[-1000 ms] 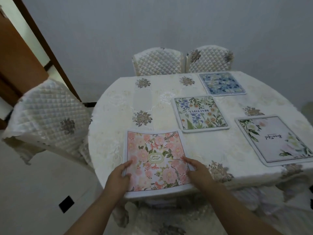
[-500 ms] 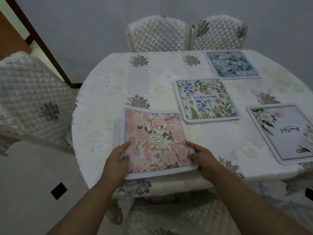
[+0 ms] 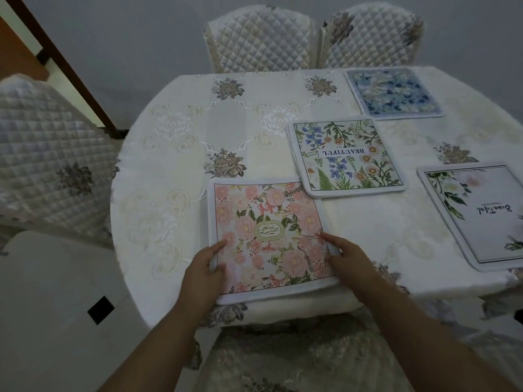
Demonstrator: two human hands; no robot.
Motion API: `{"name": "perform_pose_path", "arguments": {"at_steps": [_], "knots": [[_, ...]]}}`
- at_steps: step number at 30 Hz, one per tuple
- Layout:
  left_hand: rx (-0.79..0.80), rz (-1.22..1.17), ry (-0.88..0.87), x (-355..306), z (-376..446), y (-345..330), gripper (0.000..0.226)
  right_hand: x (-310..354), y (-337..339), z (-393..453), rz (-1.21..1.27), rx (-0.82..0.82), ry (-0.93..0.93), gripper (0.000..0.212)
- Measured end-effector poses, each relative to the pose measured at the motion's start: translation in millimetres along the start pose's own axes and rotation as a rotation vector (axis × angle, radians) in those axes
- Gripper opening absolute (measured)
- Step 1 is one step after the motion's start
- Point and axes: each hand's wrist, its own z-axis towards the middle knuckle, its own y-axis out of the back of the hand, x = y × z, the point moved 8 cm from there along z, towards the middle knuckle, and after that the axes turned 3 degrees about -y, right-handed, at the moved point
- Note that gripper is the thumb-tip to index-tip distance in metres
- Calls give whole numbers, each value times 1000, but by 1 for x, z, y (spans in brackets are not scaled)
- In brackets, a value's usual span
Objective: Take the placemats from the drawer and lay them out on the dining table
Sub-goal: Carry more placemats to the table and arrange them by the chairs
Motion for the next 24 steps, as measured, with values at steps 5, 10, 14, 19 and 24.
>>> {"name": "perform_pose_path", "arguments": {"at_steps": [5,10,14,19,24], "knots": [[-50,1,2,5,-1,6,54,9,-12,-4,-128,40,70,54],[-39,99,-41,4,-1,5,52,13,-13,-8,-219,52,120,55],[-26,166,-71,6,-1,0,54,16,-14,-7,-295,39,162,52],[-70,218,-77,16,3,0,56,21,-3,21,-313,-95,152,53],[-85,232,-103,18,3,1,55,38,10,63,612,-77,-122,50]]}}
